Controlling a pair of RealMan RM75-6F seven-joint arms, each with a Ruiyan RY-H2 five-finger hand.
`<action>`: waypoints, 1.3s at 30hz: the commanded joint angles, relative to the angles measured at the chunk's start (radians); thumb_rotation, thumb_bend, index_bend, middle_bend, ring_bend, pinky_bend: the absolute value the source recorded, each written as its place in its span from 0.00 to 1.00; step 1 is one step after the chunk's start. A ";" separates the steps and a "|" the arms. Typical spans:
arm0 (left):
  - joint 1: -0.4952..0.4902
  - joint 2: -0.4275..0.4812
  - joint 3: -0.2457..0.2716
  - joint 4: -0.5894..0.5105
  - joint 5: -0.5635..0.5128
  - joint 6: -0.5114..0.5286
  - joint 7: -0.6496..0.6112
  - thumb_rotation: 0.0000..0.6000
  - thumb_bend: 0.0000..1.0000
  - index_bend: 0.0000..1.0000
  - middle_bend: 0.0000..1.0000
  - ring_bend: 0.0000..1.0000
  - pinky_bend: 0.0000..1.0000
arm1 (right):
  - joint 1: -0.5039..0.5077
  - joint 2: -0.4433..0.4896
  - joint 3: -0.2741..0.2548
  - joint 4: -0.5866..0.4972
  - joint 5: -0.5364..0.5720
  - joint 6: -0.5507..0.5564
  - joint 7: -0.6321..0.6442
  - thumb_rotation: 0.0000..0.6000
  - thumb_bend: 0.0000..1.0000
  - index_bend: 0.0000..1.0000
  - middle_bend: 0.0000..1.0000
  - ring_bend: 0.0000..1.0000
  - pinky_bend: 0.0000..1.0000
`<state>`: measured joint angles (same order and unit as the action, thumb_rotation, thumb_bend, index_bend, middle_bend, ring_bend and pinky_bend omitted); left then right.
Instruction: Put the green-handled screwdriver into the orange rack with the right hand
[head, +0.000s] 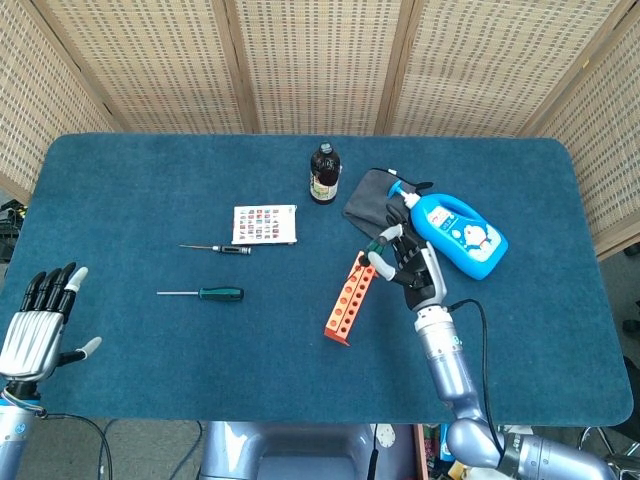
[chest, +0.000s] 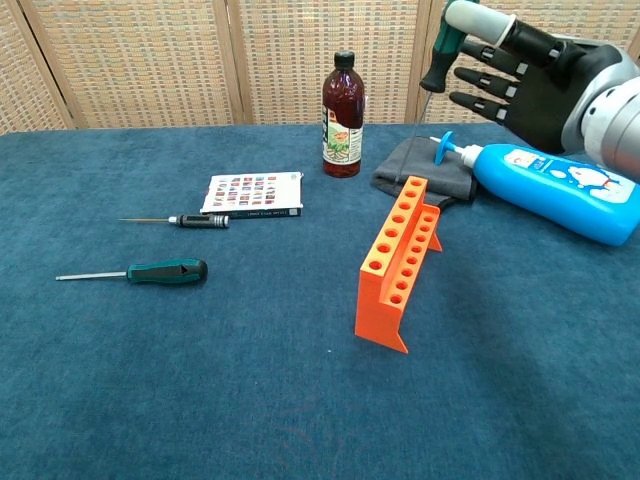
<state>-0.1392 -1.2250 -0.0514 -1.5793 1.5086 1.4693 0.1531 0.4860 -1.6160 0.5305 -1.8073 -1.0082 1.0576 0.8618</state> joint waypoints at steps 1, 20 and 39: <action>-0.001 -0.001 0.000 0.000 -0.001 -0.001 0.003 1.00 0.00 0.00 0.00 0.00 0.00 | -0.005 0.000 0.000 0.009 -0.009 -0.005 0.011 1.00 0.22 0.65 0.06 0.00 0.00; -0.006 -0.010 0.005 -0.001 0.004 -0.004 0.023 1.00 0.00 0.00 0.00 0.00 0.00 | -0.024 -0.050 -0.051 0.030 -0.091 0.033 0.004 1.00 0.22 0.65 0.06 0.00 0.00; -0.006 -0.012 0.006 -0.001 0.000 -0.005 0.028 1.00 0.00 0.00 0.00 0.00 0.00 | -0.025 -0.057 -0.047 0.084 -0.089 0.016 0.017 1.00 0.22 0.65 0.06 0.00 0.00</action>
<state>-0.1452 -1.2366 -0.0450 -1.5801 1.5086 1.4640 0.1810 0.4620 -1.6722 0.4843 -1.7248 -1.0978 1.0745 0.8782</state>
